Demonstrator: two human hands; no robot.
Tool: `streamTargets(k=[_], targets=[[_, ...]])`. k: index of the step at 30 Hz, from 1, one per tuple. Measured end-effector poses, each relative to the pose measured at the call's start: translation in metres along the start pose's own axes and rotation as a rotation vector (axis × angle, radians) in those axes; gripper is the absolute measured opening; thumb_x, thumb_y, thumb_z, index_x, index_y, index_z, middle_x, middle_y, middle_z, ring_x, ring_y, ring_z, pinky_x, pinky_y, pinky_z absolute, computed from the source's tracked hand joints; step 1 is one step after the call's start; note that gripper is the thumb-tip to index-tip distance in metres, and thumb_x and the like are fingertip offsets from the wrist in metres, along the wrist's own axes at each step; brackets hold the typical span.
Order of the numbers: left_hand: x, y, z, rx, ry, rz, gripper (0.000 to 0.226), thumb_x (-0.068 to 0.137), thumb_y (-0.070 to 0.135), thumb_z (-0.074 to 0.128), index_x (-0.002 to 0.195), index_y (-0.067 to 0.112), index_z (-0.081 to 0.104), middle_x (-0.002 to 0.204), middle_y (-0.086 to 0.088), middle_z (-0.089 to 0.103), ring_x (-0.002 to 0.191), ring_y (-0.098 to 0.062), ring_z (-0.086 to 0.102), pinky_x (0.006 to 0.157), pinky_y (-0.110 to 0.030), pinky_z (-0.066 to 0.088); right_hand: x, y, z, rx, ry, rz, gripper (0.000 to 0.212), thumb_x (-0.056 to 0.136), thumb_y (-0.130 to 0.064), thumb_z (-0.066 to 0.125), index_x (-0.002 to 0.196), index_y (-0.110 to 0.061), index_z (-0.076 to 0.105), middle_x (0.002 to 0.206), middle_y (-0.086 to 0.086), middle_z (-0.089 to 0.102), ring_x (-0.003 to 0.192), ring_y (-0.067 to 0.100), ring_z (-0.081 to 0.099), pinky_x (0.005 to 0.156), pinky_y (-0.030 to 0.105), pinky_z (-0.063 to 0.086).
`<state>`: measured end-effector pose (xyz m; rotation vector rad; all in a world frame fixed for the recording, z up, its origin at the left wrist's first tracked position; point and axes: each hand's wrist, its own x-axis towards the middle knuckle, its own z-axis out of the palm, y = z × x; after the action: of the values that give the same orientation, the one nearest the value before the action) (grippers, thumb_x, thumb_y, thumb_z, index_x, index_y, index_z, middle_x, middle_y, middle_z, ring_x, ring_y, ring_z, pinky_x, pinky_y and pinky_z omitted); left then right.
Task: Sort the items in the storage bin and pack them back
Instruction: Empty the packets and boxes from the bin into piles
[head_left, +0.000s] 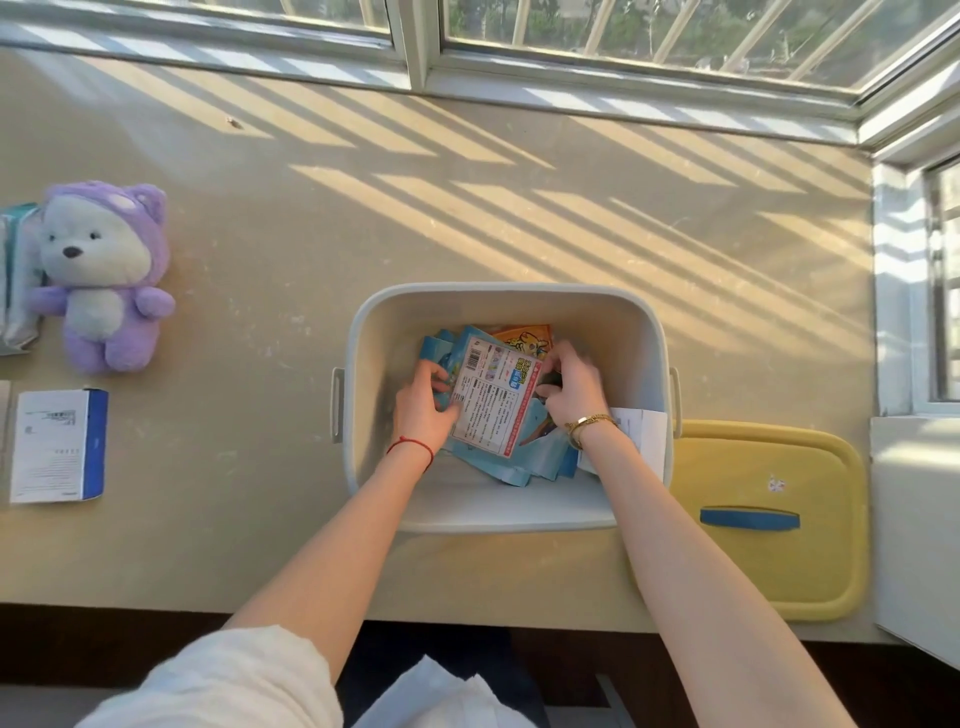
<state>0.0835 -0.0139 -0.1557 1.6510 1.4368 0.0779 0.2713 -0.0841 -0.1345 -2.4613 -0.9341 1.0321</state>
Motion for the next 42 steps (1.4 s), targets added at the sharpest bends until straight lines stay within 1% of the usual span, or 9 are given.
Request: streamTargets(k=[5, 10, 17, 20, 25, 29, 32, 38, 42], targets=[[-0.003, 0.003, 0.001, 0.184, -0.041, -0.088, 0.061, 0.069, 0.025, 0.085, 0.112, 0.013, 0.043, 0.114, -0.008, 0.054, 0.103, -0.025, 0.056, 0.082, -0.039, 0.049, -0.002, -0.001, -0.003, 0.05, -0.002, 0.016, 0.027, 0.087, -0.001, 0.061, 0.087, -0.021, 0.042, 0.099, 0.004, 0.059, 0.094, 0.022, 0.06, 0.077, 0.039, 0.058], [0.0, 0.004, 0.003, 0.194, 0.011, -0.158, 0.052, 0.073, 0.015, 0.081, 0.112, 0.01, 0.046, 0.112, -0.012, 0.06, 0.104, -0.031, 0.059, 0.086, -0.047, 0.051, -0.003, -0.001, -0.003, 0.09, 0.029, 0.058, 0.025, 0.088, -0.004, 0.062, 0.09, -0.02, 0.042, 0.097, 0.002, 0.06, 0.089, 0.021, 0.061, 0.073, 0.04, 0.059], [0.004, 0.0, -0.005, 0.187, 0.029, -0.125, 0.038, 0.077, 0.011, 0.077, 0.106, 0.008, 0.053, 0.117, -0.012, 0.049, 0.108, -0.028, 0.053, 0.093, -0.036, 0.043, -0.007, -0.004, -0.005, 0.097, 0.056, 0.027, 0.022, 0.089, 0.002, 0.055, 0.089, -0.018, 0.045, 0.092, 0.003, 0.061, 0.086, 0.021, 0.059, 0.068, 0.028, 0.047], [0.002, 0.005, -0.013, 0.16, -0.01, -0.1, 0.028, 0.084, 0.012, 0.07, 0.099, 0.012, 0.047, 0.11, -0.01, 0.06, 0.102, -0.028, 0.06, 0.081, -0.037, 0.051, -0.007, -0.005, -0.006, 0.08, 0.072, -0.058, 0.028, 0.086, 0.006, 0.049, 0.082, -0.021, 0.052, 0.088, -0.002, 0.062, 0.087, 0.021, 0.059, 0.077, 0.036, 0.052], [-0.007, 0.013, -0.036, 0.05, -0.035, -0.029, 0.025, 0.091, 0.008, 0.059, 0.106, 0.015, 0.041, 0.114, -0.011, 0.066, 0.103, -0.027, 0.065, 0.086, -0.043, 0.056, -0.008, -0.012, -0.013, 0.01, 0.063, -0.113, 0.048, 0.09, 0.005, 0.046, 0.081, -0.038, 0.066, 0.103, -0.003, 0.069, 0.101, 0.025, 0.054, 0.098, 0.046, 0.042], [-0.027, 0.021, -0.054, -0.034, -0.013, 0.042, 0.062, 0.092, 0.004, 0.052, 0.137, 0.038, 0.026, 0.105, -0.005, 0.067, 0.087, -0.021, 0.066, 0.079, -0.041, 0.057, -0.018, -0.018, -0.025, -0.022, 0.064, -0.174, 0.047, 0.088, 0.006, 0.045, 0.09, -0.033, 0.072, 0.105, -0.003, 0.069, 0.101, 0.025, 0.055, 0.098, 0.049, 0.039], [-0.047, 0.029, -0.07, -0.076, 0.007, 0.144, 0.082, 0.09, 0.002, 0.054, 0.144, 0.05, 0.015, 0.104, 0.002, 0.065, 0.085, -0.014, 0.064, 0.077, -0.031, 0.053, -0.032, -0.022, -0.039, 0.004, 0.086, -0.217, 0.047, 0.088, 0.005, 0.046, 0.093, -0.033, 0.073, 0.1, -0.006, 0.067, 0.098, 0.022, 0.056, 0.095, 0.048, 0.042], [-0.086, 0.039, -0.11, -0.168, 0.096, 0.261, 0.078, 0.086, -0.003, 0.057, 0.139, 0.05, 0.034, 0.122, 0.009, 0.061, 0.102, -0.011, 0.062, 0.089, -0.024, 0.048, -0.078, -0.036, -0.075, 0.197, 0.121, -0.251, 0.04, 0.088, 0.006, 0.05, 0.1, -0.024, 0.073, 0.105, -0.004, 0.068, 0.098, 0.01, 0.06, 0.085, 0.011, 0.045], [-0.113, 0.039, -0.136, -0.323, 0.08, 0.223, 0.07, 0.088, -0.004, 0.059, 0.132, 0.049, 0.046, 0.122, 0.007, 0.064, 0.105, -0.003, 0.062, 0.09, -0.015, 0.048, -0.11, -0.042, -0.09, 0.374, 0.147, -0.218, 0.045, 0.089, 0.006, 0.049, 0.102, -0.03, 0.071, 0.104, -0.006, 0.068, 0.09, 0.009, 0.061, 0.08, 0.024, 0.051]])
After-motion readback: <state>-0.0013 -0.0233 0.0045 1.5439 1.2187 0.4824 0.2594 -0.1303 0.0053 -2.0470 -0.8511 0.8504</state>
